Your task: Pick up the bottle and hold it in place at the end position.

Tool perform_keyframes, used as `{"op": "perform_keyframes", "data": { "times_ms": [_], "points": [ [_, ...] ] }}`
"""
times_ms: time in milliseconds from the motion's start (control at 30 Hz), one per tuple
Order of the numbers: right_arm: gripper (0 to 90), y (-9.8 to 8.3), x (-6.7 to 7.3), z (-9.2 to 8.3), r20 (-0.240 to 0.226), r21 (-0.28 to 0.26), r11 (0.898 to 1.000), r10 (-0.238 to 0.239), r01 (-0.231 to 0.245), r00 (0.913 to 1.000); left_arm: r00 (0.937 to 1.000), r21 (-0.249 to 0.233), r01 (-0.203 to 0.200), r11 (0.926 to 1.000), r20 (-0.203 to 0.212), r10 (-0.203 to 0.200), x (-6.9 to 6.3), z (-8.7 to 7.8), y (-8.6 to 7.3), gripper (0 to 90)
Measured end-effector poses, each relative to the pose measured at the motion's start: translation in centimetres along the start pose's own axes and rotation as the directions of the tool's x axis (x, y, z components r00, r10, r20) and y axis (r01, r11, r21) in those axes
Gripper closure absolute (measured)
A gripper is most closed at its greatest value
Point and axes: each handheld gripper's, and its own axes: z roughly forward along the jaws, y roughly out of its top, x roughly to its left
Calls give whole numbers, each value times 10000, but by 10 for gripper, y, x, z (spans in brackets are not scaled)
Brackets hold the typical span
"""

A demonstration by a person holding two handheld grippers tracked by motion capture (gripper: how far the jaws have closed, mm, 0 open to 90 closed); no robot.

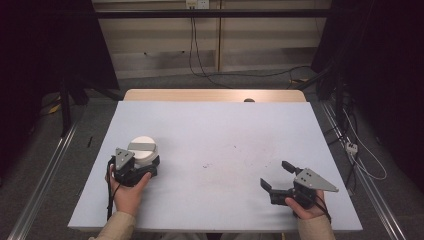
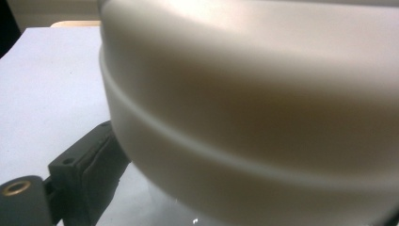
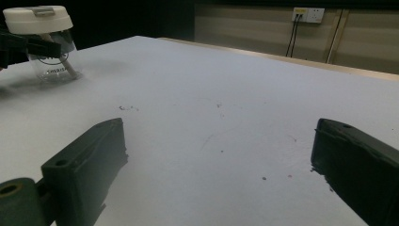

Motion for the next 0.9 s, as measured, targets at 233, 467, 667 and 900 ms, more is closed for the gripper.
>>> {"op": "perform_keyframes", "data": {
  "times_ms": [233, 467, 667, 900],
  "points": [
    [34, 0, 0, 0, -36, -1, 10000, 9, -9, 10000, 9999, -279, -107, 9996, -60, 105, -3, 6, 4, 86],
    [35, 0, 0, 0, -59, -33, 10000, -5, 5, 10000, 9989, -377, -297, 9988, 344, 310, 0, 6, 5, 168],
    [36, 1, 0, 1, -111, -43, 10000, -28, 27, 9999, 9966, -375, -199, 9991, 796, 229, 4, 5, 7, 172],
    [36, 1, 0, 1, -78, -91, 10000, 0, 0, 10000, 9861, -790, -643, 9948, 1478, 755, -3, 4, 17, 175]
  ]
}}
